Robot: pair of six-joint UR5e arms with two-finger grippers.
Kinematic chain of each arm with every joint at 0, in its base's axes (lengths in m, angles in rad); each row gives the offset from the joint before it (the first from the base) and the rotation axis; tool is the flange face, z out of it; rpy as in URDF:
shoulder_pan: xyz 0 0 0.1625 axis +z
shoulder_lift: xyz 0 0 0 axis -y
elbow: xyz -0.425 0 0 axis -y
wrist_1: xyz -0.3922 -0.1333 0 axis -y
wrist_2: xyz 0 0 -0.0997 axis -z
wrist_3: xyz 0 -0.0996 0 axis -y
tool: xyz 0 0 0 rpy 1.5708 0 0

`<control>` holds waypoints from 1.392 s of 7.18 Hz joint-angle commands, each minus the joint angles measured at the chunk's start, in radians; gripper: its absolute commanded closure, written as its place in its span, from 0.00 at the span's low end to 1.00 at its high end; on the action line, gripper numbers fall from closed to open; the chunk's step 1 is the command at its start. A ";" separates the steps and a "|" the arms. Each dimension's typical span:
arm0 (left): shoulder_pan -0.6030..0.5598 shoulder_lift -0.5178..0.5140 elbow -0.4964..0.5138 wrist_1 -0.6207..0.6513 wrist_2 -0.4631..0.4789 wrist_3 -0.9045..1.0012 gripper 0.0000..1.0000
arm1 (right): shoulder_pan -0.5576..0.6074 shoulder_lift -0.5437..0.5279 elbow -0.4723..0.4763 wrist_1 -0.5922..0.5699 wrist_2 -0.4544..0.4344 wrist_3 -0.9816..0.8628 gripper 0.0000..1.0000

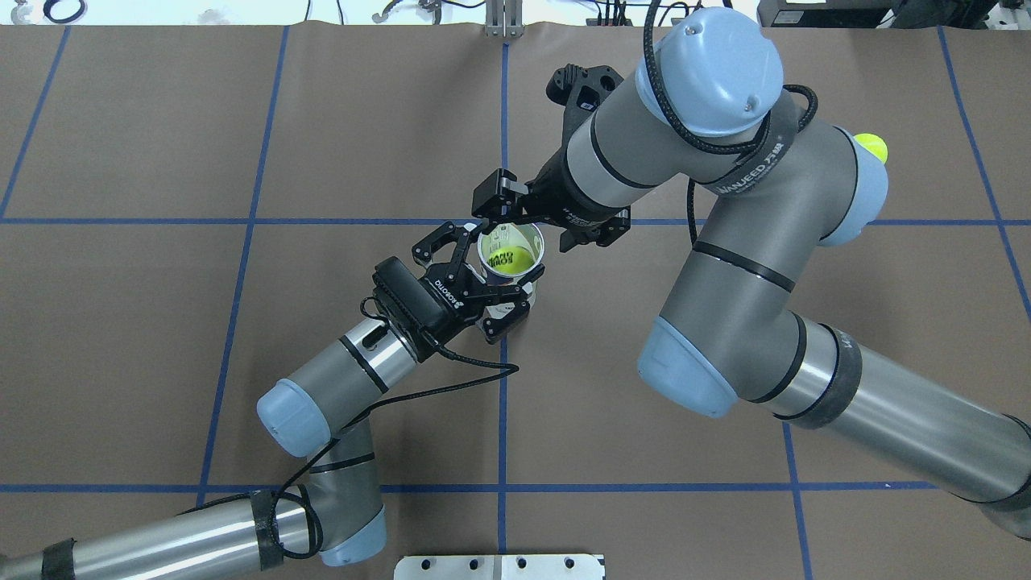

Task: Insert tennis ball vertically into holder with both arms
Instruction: 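Release the ball and move the right gripper to the other tennis ball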

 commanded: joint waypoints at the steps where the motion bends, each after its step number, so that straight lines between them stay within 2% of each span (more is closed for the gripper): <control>1: 0.000 0.000 -0.002 -0.002 0.000 -0.001 0.12 | 0.064 -0.054 0.009 0.001 0.020 -0.015 0.01; 2: 0.000 0.001 -0.001 -0.008 -0.001 -0.001 0.12 | 0.136 -0.119 0.009 0.002 0.052 -0.048 0.01; 3: 0.000 0.001 -0.001 -0.021 -0.001 -0.001 0.12 | 0.217 -0.185 -0.009 -0.001 0.063 -0.210 0.01; 4: 0.000 0.001 -0.001 -0.022 -0.001 -0.001 0.12 | 0.305 -0.218 -0.084 0.004 0.069 -0.357 0.01; 6: 0.000 0.003 -0.001 -0.022 0.000 -0.001 0.12 | 0.449 -0.218 -0.352 0.022 0.070 -0.604 0.01; 7: 0.000 0.003 -0.001 -0.022 0.000 -0.002 0.12 | 0.497 -0.220 -0.467 0.075 0.070 -0.721 0.01; 9: -0.002 0.004 -0.002 -0.024 0.000 -0.002 0.12 | 0.507 -0.232 -0.622 0.229 0.064 -0.724 0.01; 10: -0.002 0.010 -0.001 -0.036 0.000 -0.002 0.12 | 0.504 -0.238 -0.663 0.267 0.060 -0.724 0.01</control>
